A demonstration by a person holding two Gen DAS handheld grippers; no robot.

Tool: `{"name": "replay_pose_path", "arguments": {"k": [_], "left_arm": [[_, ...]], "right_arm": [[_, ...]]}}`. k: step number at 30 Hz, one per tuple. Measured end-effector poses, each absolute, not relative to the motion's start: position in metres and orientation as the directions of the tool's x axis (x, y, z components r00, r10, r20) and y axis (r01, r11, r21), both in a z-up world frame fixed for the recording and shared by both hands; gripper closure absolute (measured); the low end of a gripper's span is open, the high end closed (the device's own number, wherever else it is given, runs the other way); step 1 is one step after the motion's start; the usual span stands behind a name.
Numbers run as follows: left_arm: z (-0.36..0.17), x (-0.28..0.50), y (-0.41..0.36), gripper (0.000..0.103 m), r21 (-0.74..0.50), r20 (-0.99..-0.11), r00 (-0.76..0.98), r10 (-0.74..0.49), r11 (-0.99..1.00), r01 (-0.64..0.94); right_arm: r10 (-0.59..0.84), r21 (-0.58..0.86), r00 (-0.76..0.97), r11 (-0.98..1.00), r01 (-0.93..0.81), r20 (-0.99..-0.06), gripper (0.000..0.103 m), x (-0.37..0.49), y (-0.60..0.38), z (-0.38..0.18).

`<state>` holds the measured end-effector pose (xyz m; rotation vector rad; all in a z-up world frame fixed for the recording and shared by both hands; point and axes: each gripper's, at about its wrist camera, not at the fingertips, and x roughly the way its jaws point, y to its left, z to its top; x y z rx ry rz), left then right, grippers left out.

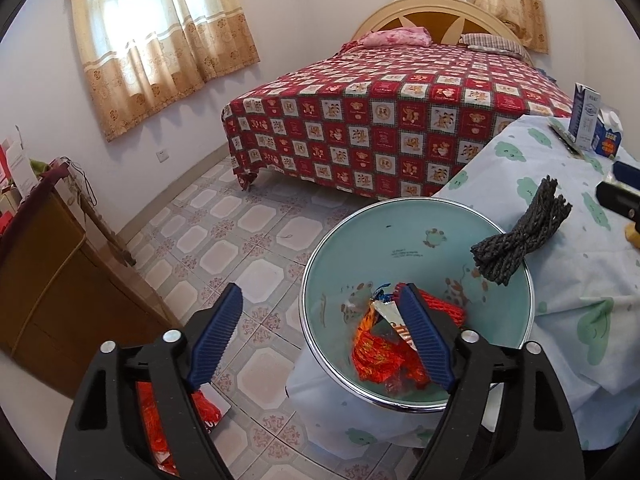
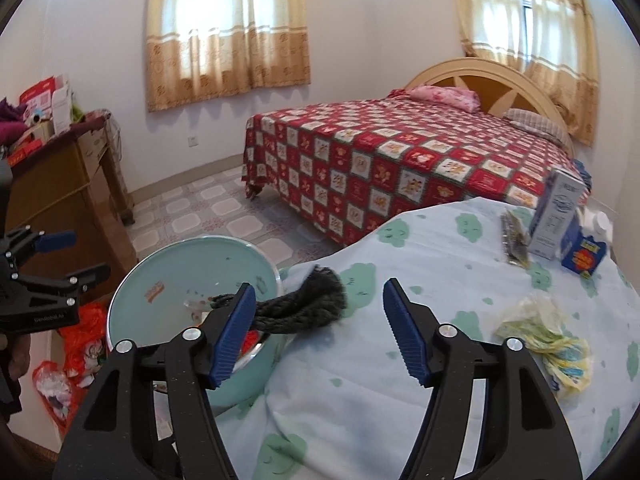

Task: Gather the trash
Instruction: 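Open the left tool to drop the orange wrapper while the right tool lowers the rope into the bucket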

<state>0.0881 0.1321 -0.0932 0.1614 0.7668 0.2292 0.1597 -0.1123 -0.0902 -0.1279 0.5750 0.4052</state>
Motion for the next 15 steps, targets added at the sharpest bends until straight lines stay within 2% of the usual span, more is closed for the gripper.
{"name": "replay_pose_path", "arguments": {"k": [3,6,9,15], "left_arm": [[-0.093,0.088,0.132,0.023,0.227,-0.67,0.692,0.266,0.962,-0.151],[-0.09,0.087,0.131,0.022,0.23,-0.662,0.701,0.266,0.962,-0.148],[-0.091,0.087,0.134,0.02,0.226,-0.664,0.698,0.269,0.962,-0.155],[-0.1,0.092,0.141,0.019,0.219,-0.682,0.676,0.28,0.96,-0.177]], "right_arm": [[0.171,-0.129,0.807,0.948,-0.292,-0.566,0.027,0.18,-0.113,-0.097],[0.122,-0.167,0.767,0.943,-0.287,-0.63,0.026,0.21,-0.102,-0.113],[0.154,-0.161,0.738,0.928,-0.336,-0.657,0.026,0.215,-0.093,-0.121],[0.245,-0.129,0.726,0.899,-0.418,-0.642,0.026,0.192,-0.087,-0.122]]}}
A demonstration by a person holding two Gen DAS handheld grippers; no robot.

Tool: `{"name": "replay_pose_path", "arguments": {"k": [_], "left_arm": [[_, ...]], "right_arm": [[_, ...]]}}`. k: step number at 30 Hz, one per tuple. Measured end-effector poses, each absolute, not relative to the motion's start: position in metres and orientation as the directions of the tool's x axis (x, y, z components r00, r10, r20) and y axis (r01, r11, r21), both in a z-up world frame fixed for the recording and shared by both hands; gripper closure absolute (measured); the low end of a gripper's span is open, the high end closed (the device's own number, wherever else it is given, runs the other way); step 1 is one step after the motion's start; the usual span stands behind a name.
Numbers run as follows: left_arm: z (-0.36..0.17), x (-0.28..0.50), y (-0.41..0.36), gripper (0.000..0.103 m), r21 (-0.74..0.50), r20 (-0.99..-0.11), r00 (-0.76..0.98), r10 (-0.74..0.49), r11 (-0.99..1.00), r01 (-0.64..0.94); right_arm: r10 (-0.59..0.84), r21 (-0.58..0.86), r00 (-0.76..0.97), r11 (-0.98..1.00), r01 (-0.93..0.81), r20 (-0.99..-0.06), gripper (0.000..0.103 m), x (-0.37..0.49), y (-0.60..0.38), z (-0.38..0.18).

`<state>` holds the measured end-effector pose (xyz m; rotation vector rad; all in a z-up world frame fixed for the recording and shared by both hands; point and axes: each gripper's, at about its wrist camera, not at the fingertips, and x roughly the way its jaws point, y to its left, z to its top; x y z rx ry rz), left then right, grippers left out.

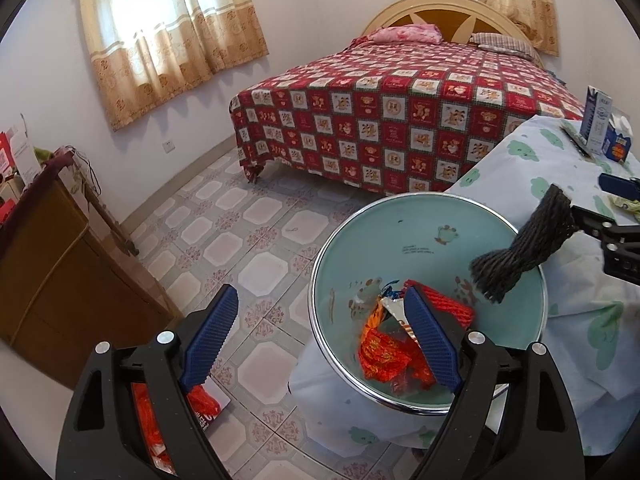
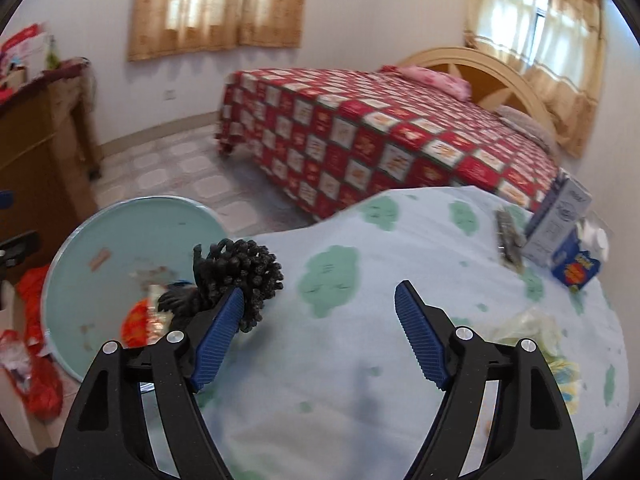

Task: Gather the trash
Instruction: 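Open the left tool to drop the orange wrapper while the right tool lowers the rope into the bucket, then move the right tool back to the table and grasp the yellow sponge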

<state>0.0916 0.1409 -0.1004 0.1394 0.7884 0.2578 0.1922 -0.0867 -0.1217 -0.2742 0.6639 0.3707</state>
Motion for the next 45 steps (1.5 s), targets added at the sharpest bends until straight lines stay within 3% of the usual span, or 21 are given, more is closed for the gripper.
{"name": "replay_pose_path", "arguments": {"k": [12,20,25,31,32,34,36,45], "left_arm": [[-0.1,0.09,0.134,0.015,0.236,-0.672,0.684,0.284,0.958,-0.166],[-0.112,0.091,0.135,0.014,0.215,-0.689,0.669,0.277,0.96,-0.176],[-0.121,0.091,0.117,0.014,0.215,-0.703,0.664,0.255,0.966,-0.143],[-0.122,0.082,0.089,0.014,0.244,-0.7,0.677,0.228,0.967,-0.073],[-0.121,0.082,0.087,0.014,0.244,-0.7,0.678,0.224,0.967,-0.068],[-0.12,0.083,0.081,0.014,0.243,-0.701,0.68,0.215,0.969,-0.056],[-0.118,0.084,0.074,0.014,0.243,-0.7,0.683,0.208,0.969,-0.046],[-0.097,0.108,0.003,0.014,0.21,-0.689,0.717,0.106,0.976,0.058]], "right_arm": [[0.255,-0.08,0.753,0.923,-0.377,-0.606,0.025,0.184,-0.101,-0.105],[0.092,-0.116,0.788,0.972,-0.203,-0.608,0.027,0.145,-0.199,-0.11],[0.05,-0.052,0.721,0.992,-0.119,-0.691,0.045,0.136,-0.267,-0.135],[0.104,-0.03,0.661,0.982,-0.189,-0.743,0.048,0.147,-0.275,-0.145],[0.124,-0.015,0.645,0.979,-0.205,-0.754,0.053,0.149,-0.276,-0.147],[0.124,-0.02,0.636,0.976,-0.215,-0.762,0.076,0.149,-0.275,-0.149],[0.165,0.011,0.644,0.971,-0.237,-0.747,0.082,0.14,-0.276,-0.145],[0.121,0.065,0.774,0.993,-0.103,-0.621,0.084,0.104,-0.326,-0.11]]}}
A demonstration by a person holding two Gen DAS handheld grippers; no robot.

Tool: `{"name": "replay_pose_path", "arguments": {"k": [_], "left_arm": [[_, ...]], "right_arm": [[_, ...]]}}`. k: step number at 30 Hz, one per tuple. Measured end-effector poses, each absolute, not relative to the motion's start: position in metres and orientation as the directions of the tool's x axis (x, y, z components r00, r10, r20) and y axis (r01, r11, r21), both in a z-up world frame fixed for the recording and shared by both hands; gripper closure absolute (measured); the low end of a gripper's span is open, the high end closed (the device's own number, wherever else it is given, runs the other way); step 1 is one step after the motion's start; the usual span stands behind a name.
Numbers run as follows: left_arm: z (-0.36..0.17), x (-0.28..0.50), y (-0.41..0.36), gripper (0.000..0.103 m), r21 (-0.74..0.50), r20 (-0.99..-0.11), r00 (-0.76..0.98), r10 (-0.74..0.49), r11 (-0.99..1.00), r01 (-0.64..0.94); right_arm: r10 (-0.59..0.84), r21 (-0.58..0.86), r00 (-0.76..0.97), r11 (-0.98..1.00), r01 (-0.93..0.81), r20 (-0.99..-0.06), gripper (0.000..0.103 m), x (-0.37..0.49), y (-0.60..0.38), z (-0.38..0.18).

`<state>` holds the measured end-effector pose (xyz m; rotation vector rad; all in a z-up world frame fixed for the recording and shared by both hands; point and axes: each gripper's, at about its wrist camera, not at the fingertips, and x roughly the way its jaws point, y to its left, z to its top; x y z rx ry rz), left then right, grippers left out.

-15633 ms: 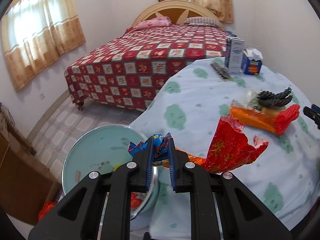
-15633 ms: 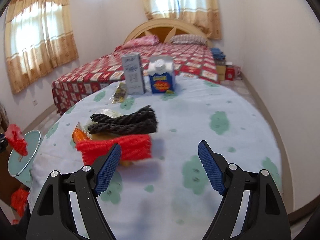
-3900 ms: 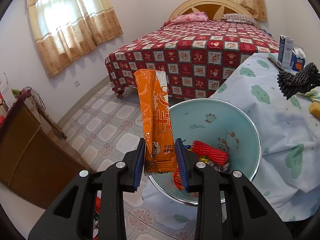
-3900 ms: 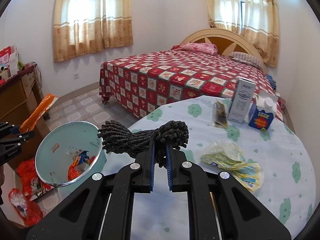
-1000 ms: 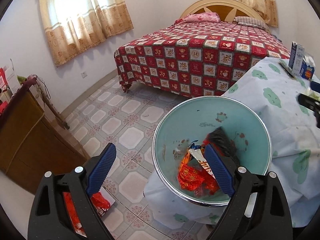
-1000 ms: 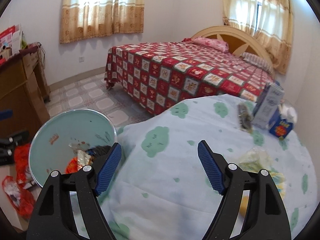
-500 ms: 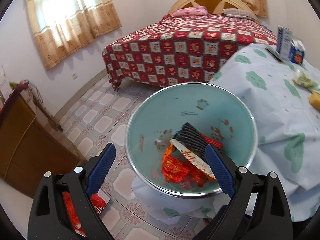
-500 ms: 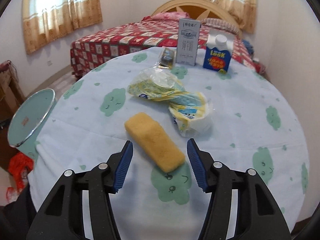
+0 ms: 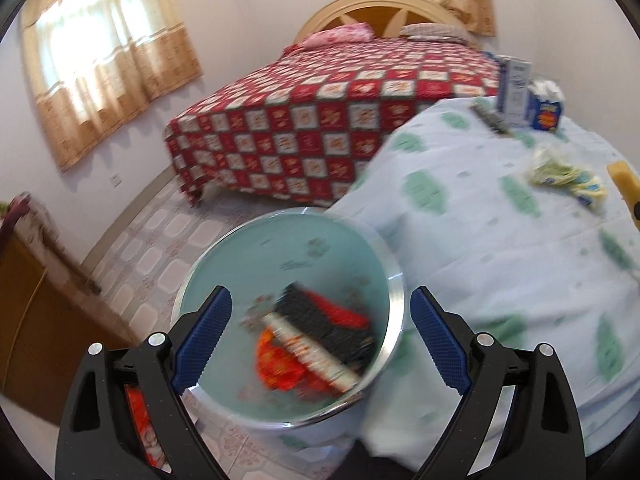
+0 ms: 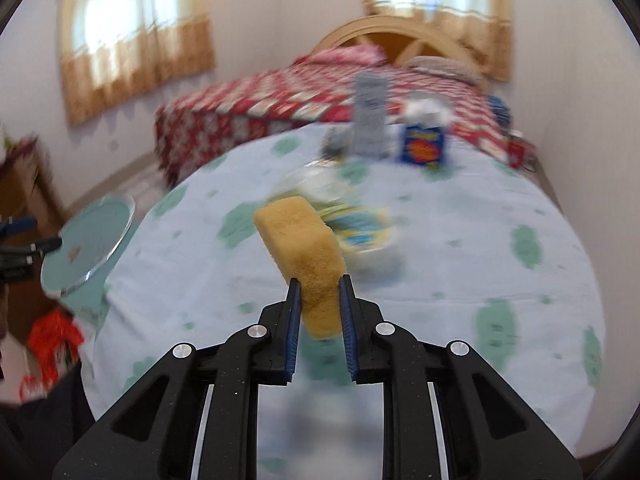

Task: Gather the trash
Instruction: 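Move the right tool back to the table and grasp the yellow sponge, then grasp the clear plastic bag with the left tool while the right tool holds the sponge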

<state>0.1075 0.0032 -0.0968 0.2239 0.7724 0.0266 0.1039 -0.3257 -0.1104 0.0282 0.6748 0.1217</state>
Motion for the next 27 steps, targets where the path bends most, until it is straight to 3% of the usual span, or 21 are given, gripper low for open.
{"name": "replay_pose_path", "arguments": {"k": [9,22,24,25,27], "left_arm": [[-0.086,0.154,-0.123,0.014,0.212,-0.675,0.737,-0.036,0.947,0.24],[-0.114,0.237,-0.23,0.015,0.168,-0.752,0.646,-0.127,0.912,0.375],[-0.123,0.243,-0.234,0.021,0.136,-0.779,0.609,-0.147,0.909,0.394],[-0.126,0.245,-0.235,0.034,0.124,-0.791,0.591,-0.155,0.907,0.403],[-0.129,0.245,-0.236,0.044,0.089,-0.803,0.568,-0.183,0.905,0.417]], "right_arm": [[-0.037,0.095,0.792,0.988,0.12,-0.609,0.083,0.097,-0.415,-0.12],[-0.033,0.141,0.795,0.979,0.148,-0.606,0.083,0.109,-0.454,-0.124],[-0.022,0.147,0.793,0.979,0.139,-0.608,0.083,0.112,-0.455,-0.124],[-0.016,0.147,0.793,0.98,0.133,-0.609,0.083,0.114,-0.454,-0.124],[-0.007,0.141,0.792,0.983,0.118,-0.611,0.082,0.115,-0.451,-0.124]]}}
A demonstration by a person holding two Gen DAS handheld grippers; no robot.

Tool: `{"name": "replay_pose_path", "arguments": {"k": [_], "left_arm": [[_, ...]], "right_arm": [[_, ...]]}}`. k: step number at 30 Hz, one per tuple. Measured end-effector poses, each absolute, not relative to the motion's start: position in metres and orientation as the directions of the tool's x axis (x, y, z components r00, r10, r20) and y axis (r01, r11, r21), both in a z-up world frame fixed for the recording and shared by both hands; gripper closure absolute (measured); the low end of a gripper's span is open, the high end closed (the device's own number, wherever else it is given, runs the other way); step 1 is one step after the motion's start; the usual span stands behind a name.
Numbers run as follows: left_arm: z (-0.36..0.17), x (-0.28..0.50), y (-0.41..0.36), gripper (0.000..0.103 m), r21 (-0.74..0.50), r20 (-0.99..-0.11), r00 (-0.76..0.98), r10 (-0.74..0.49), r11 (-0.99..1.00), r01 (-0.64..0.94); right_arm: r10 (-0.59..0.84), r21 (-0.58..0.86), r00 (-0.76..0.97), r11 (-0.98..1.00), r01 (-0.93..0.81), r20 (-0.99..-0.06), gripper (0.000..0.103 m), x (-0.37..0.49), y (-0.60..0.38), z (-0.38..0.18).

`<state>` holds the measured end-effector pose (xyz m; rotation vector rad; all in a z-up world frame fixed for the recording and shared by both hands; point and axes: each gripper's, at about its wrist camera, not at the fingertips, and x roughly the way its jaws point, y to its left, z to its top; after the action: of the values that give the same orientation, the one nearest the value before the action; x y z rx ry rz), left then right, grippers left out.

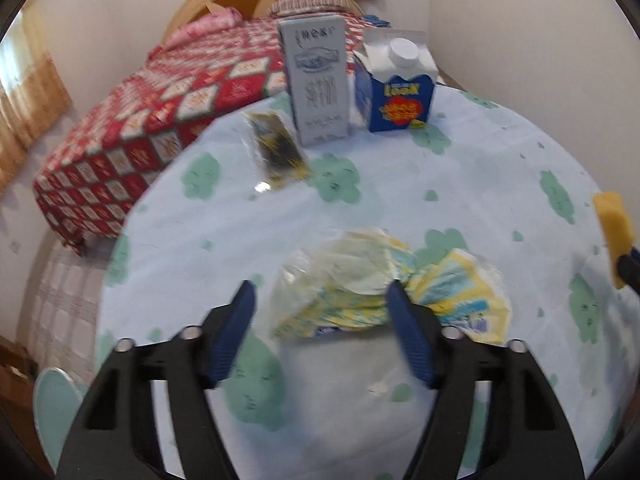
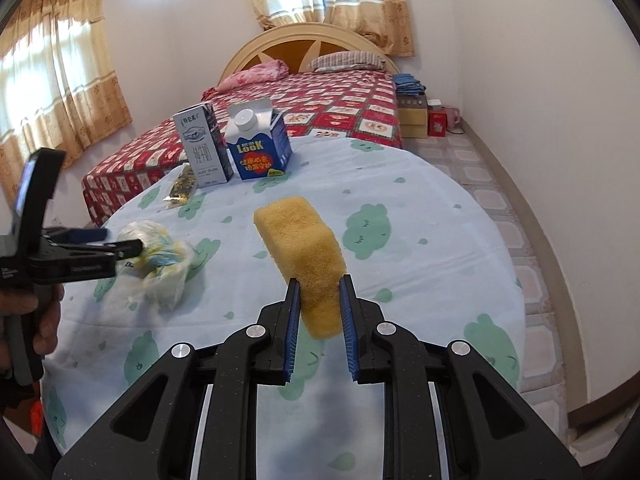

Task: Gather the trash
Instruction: 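Grasp the clear plastic bag with the left tool while the right tool holds the sponge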

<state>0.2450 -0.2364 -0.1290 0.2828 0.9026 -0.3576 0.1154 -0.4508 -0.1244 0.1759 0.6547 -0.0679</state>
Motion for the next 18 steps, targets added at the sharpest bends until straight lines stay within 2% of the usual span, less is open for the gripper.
{"name": "replay_pose_path", "arguments": {"k": [1,2,5,12,18], "left_arm": [[-0.128,0.243,-0.238,0.061,0.096,-0.799,0.573,-0.184,0.901,0.423],[-0.128,0.241,-0.24,0.086,0.105,-0.801,0.571,-0.183,0.895,0.434],[-0.128,0.238,-0.238,0.093,0.086,-0.807,0.555,-0.201,0.89,0.447],[-0.11,0.225,-0.212,0.094,0.076,-0.781,0.589,-0.207,0.904,0.42],[-0.093,0.203,-0.163,0.094,0.107,-0.76,0.634,-0.143,0.934,0.339]], "right_arm": [[-0.004,0.141,0.792,0.983,0.114,-0.611,0.082,0.115,-0.45,-0.124],[0.002,0.142,0.791,0.984,0.108,-0.612,0.082,0.116,-0.448,-0.125],[0.013,0.142,0.789,0.985,0.094,-0.614,0.082,0.118,-0.441,-0.125],[0.021,0.143,0.796,0.986,0.082,-0.604,0.082,0.109,-0.424,-0.118],[0.044,0.128,0.803,0.991,0.041,-0.595,0.082,0.11,-0.399,-0.112]]}}
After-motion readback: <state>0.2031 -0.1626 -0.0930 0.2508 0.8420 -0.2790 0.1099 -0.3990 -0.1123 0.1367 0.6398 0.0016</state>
